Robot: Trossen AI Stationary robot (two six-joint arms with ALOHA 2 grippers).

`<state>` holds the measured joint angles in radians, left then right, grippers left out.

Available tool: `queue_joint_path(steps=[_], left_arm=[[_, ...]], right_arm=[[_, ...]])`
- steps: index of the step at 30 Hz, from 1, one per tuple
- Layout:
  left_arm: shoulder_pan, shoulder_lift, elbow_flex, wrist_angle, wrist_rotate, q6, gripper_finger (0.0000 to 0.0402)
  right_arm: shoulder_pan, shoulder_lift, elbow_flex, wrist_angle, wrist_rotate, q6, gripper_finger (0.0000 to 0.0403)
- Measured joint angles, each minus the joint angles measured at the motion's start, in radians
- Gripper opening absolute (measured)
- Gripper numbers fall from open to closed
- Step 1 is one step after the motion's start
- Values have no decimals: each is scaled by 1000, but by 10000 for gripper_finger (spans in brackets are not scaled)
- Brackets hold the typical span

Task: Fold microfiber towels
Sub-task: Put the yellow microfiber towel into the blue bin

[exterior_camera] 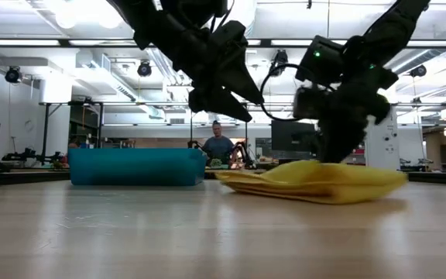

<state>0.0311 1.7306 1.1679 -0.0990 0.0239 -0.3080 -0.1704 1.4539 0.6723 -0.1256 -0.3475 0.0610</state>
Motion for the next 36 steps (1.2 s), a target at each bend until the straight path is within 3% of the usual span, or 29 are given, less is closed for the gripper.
queue_joint_path(steps=[7, 16, 25, 36], left_arm=[[-9, 23, -1, 14, 0, -32, 296], [-22, 114, 16, 75, -47, -189, 297], [-25, 170, 29, 28, -142, -381, 297], [-37, 207, 19, 30, -190, -420, 294]], right_arm=[[4, -32, 10, -123, 8, -54, 39], [-7, -46, 44, -150, 14, -45, 103], [-17, -93, 83, -278, 33, -11, 173], [-17, -229, 89, -391, 34, 89, 201]])
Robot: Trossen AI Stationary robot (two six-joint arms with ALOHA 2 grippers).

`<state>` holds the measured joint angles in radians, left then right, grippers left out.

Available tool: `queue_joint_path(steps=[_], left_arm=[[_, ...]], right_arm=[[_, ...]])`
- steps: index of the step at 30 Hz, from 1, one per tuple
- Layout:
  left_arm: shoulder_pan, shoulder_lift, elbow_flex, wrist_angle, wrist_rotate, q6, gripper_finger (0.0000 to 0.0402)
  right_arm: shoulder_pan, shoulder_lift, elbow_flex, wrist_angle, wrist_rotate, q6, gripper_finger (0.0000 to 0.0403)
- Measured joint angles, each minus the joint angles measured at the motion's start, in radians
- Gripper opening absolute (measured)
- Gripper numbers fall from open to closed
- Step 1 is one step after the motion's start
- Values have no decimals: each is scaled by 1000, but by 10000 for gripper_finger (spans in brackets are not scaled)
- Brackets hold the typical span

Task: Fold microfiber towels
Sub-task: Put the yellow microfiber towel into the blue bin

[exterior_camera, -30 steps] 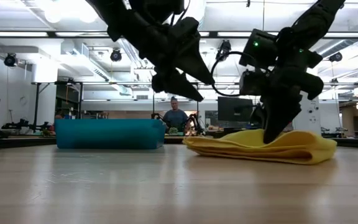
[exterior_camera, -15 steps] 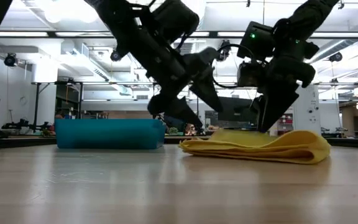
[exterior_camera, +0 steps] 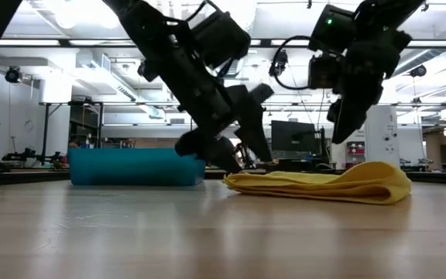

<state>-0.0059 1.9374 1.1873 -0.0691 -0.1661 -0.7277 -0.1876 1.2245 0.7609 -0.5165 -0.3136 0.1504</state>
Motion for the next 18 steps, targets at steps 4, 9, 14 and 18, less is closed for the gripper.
queue_joint_path(steps=[4, 9, 14, 18], left_arm=[[-7, 52, 16, 25, 0, 0, 276], [-17, 80, 37, 40, 6, 0, 250], [-28, 91, 47, 38, 10, 4, 220], [-38, 91, 47, 35, 7, 5, 188]], right_arm=[[14, -49, -8, -45, -1, 102, 201], [62, -109, -37, -65, -1, 371, 199], [175, -163, -102, -60, -1, 626, 199], [285, -194, -172, 5, 38, 938, 199]])
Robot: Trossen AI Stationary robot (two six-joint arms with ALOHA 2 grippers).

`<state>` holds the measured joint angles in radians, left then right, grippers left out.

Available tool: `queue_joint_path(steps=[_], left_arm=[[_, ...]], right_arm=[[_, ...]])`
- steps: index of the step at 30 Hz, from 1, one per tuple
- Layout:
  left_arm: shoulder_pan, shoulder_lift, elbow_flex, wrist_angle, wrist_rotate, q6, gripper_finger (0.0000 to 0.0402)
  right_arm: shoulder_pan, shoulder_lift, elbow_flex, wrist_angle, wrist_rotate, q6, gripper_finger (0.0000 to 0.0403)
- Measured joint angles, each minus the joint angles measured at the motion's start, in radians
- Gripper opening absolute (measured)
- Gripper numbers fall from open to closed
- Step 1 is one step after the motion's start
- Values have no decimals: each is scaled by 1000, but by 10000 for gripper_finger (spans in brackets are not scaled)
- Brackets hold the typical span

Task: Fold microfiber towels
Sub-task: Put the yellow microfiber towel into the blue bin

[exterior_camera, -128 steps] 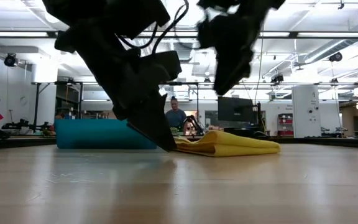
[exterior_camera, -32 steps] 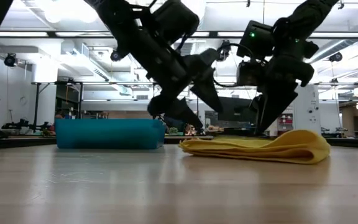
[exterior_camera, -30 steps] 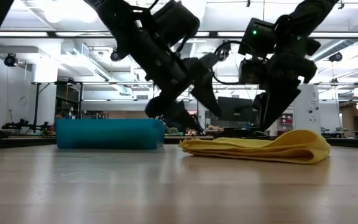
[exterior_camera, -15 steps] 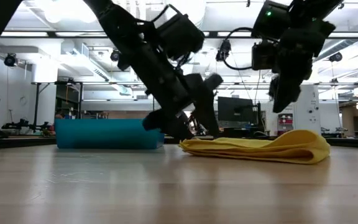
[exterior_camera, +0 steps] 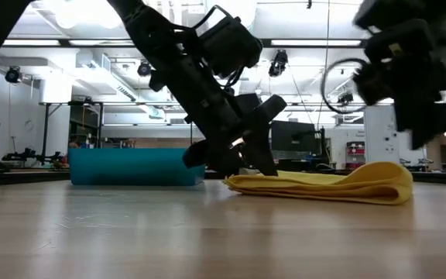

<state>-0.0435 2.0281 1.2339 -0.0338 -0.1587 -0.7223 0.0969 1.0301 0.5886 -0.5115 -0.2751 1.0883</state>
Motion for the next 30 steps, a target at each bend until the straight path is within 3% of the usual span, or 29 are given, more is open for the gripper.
queue_joint_path(steps=[6, 12, 23, 30], left_arm=[[-25, 0, -2, 7, 3, 20, 133], [-36, 0, -2, 8, -8, 51, 83], [-45, 0, -2, 12, -20, 58, 26], [-48, 0, -3, 28, -25, 59, 17]], right_arm=[[196, -23, -115, 174, 123, 406, 199], [305, 10, -158, 211, 263, 604, 208], [322, 172, -158, 370, 368, 625, 246], [322, 277, -156, 538, 440, 592, 222]])
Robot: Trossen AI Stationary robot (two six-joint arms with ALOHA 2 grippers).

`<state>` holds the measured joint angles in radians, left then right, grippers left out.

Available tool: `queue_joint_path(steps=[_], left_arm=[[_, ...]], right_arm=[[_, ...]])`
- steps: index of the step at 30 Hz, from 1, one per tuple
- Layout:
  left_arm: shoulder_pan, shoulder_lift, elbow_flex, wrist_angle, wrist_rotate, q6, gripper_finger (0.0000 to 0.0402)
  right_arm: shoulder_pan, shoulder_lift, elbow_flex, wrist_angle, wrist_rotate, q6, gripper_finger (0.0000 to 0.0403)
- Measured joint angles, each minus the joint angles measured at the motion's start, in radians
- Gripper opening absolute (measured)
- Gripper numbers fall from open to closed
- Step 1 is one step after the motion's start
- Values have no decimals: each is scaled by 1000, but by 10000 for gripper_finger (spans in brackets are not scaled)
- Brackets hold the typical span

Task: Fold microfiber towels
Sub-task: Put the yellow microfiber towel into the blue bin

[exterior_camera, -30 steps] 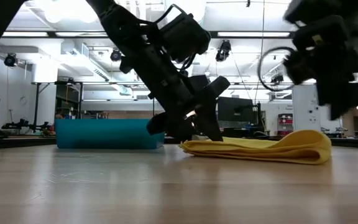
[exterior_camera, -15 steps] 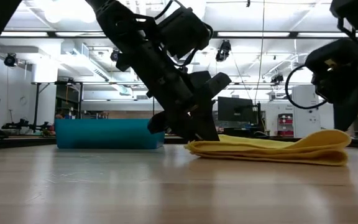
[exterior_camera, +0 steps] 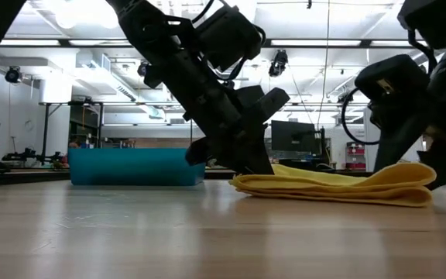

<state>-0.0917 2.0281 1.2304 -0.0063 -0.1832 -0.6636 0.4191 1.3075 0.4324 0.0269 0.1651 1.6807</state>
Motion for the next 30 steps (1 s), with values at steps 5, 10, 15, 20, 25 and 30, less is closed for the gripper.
queue_joint_path(steps=[5, 10, 15, 20, 25, 30], left_arm=[[-8, 0, 0, 0, -12, 16, 17], [-15, 0, 0, 2, -44, 16, 17], [-17, -4, 0, 0, -58, 35, 17], [-18, -19, 0, 0, -74, 62, 3], [-18, -58, 0, -14, -94, 87, 2], [-18, -112, 0, -92, -153, 103, 1]], right_arm=[[0, 20, -1, 17, 48, -24, 160], [-1, 9, -3, 6, 75, -58, 83], [-3, -38, 2, 3, 114, -115, 20], [-26, -76, 2, 2, 124, -168, 13], [-81, -104, 20, 0, 124, -275, 13], [-166, -122, 64, -5, 111, -432, 13]])
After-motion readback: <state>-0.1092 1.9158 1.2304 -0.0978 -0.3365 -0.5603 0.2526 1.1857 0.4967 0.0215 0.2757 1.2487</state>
